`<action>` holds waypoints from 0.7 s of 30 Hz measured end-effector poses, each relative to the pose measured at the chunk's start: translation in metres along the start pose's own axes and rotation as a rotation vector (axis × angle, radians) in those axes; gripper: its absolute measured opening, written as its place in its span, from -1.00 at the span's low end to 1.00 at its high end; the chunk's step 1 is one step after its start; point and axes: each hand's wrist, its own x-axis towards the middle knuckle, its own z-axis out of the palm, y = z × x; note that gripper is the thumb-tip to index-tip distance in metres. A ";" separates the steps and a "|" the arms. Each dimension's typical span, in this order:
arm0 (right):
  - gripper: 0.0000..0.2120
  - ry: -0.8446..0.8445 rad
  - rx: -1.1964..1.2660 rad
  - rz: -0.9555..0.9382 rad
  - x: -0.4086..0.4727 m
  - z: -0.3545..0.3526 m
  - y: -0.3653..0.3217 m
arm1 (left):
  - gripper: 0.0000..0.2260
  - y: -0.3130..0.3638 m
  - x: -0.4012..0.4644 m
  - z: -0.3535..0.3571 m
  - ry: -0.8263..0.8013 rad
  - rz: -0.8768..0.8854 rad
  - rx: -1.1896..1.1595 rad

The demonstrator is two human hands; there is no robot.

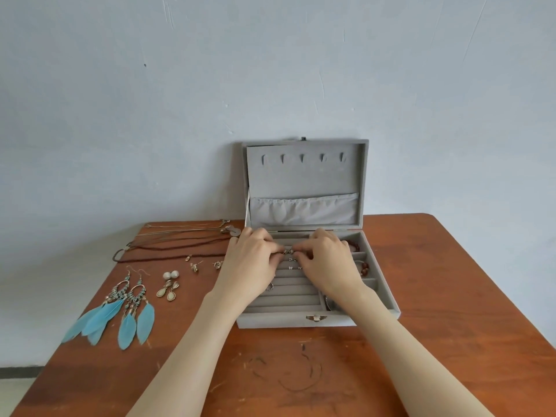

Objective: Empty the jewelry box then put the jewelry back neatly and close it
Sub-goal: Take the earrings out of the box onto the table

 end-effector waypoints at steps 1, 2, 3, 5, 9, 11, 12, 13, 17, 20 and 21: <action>-0.77 0.005 0.020 0.014 0.001 0.001 0.000 | -0.76 0.000 -0.001 0.000 0.005 -0.012 -0.010; -0.79 0.009 0.046 0.032 0.002 0.002 0.000 | -0.77 0.002 -0.001 0.000 0.013 -0.030 -0.028; -0.81 0.013 0.078 0.053 0.004 0.002 0.000 | -0.78 0.003 -0.002 0.002 0.021 -0.054 -0.057; -0.83 0.023 0.135 0.106 0.007 0.003 -0.001 | -0.81 0.007 -0.002 0.004 0.035 -0.120 -0.117; -0.86 0.031 0.164 0.158 0.011 0.005 -0.002 | -0.88 0.009 0.002 0.004 0.043 -0.218 -0.184; -0.88 0.018 0.172 0.165 0.012 0.005 -0.002 | -0.90 0.008 0.002 0.004 0.040 -0.229 -0.206; -0.88 0.010 0.176 0.167 0.012 0.004 -0.002 | -0.90 0.008 0.001 0.004 0.041 -0.226 -0.211; -0.88 0.003 0.176 0.168 0.012 0.003 -0.002 | -0.90 0.007 0.001 0.005 0.041 -0.219 -0.212; -0.87 0.006 0.136 0.157 0.010 0.003 -0.005 | -0.92 0.006 -0.002 0.004 0.058 -0.215 -0.223; -0.86 0.001 0.124 0.147 0.008 0.002 -0.006 | -0.92 0.006 -0.003 0.003 0.067 -0.225 -0.256; -0.86 0.000 0.128 0.145 0.008 0.002 -0.005 | -0.91 0.006 -0.003 0.003 0.066 -0.221 -0.253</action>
